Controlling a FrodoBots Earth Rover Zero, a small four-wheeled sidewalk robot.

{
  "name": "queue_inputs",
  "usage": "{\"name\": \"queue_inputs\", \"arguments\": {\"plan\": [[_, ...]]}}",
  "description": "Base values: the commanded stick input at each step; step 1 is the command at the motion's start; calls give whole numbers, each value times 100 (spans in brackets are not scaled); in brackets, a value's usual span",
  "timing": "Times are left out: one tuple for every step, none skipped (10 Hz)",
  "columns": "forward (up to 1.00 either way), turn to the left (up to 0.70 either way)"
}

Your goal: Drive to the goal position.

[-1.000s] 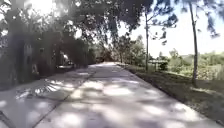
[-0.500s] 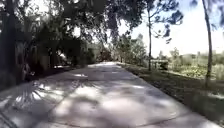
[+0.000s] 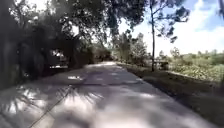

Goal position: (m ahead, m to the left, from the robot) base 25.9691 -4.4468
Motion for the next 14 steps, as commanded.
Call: {"name": "queue_inputs", "arguments": {"plan": [[85, 0], [85, 0], [85, 0], [85, 0], [85, 0], [85, 0], [85, 0], [85, 0], [85, 2], [85, 26], [85, 4], [85, 0], [85, 0], [85, 0]]}}
